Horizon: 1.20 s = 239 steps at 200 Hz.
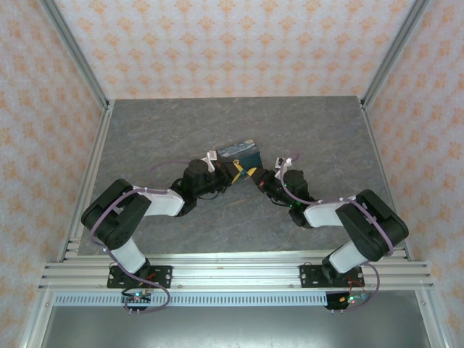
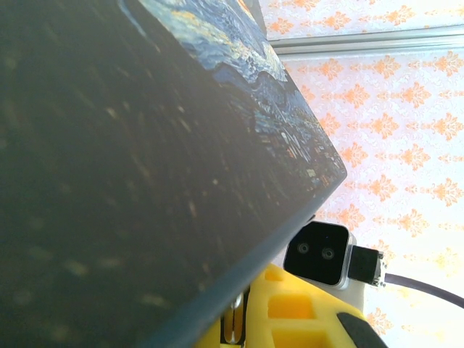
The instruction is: Unlock the padlock with the key
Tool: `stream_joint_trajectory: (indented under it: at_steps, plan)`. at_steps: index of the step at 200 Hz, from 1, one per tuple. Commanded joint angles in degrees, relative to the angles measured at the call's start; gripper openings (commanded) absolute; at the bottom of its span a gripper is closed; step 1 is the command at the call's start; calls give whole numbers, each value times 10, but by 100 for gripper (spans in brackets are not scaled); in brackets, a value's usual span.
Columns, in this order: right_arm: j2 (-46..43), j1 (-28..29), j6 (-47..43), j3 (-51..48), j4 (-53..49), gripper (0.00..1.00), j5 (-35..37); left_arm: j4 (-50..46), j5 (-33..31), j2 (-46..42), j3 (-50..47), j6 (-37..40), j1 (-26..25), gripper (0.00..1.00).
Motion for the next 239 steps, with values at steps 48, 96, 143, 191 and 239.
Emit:
stream_joint_trajectory:
  at_steps: [48,96,143,191,239]
  plan:
    - [6,3,-8,21,23,0,-2,26,0,-14,0,-10,0,0]
    - [35,3,9,19,65,0,-1,74,-4,2,-2,-64,-4,0]
    - [50,3,14,22,89,0,-4,91,-7,5,8,-76,-12,0]
    - [63,4,-15,16,104,0,-5,110,-8,10,11,-96,-13,0]
    - [71,0,-78,36,77,0,-27,82,5,-4,10,-71,-13,0]
